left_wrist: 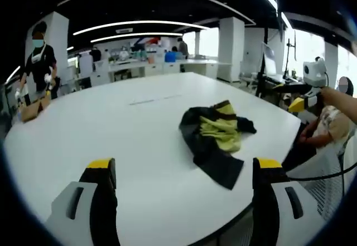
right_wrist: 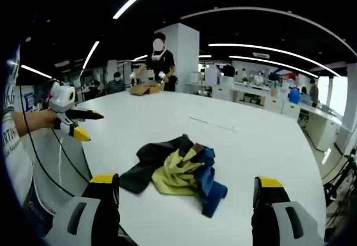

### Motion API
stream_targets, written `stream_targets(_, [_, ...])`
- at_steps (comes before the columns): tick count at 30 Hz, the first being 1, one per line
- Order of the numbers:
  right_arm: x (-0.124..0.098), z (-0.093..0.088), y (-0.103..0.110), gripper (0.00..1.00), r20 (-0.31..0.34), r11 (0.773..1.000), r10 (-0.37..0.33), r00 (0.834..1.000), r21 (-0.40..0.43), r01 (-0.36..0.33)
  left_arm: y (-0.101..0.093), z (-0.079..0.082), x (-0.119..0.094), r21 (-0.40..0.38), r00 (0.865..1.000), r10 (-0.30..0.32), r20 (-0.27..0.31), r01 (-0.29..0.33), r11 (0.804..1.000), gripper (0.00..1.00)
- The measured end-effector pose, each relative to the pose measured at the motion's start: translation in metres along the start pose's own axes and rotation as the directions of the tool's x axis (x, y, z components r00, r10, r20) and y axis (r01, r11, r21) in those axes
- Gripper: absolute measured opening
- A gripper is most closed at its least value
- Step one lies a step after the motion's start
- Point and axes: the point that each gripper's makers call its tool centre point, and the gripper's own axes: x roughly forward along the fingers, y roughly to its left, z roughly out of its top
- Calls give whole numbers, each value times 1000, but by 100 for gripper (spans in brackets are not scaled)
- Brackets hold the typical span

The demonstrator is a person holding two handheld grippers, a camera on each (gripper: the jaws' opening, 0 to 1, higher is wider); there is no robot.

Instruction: Fold the garment on the visible template until the final outline fits inside the template.

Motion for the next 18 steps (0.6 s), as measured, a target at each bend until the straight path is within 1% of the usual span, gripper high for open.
stream_targets(18, [-2,-1,-1,99,-1,1000,-2,1000,2,2,0,2,-1,1,1000,-3,2,3,1000,99])
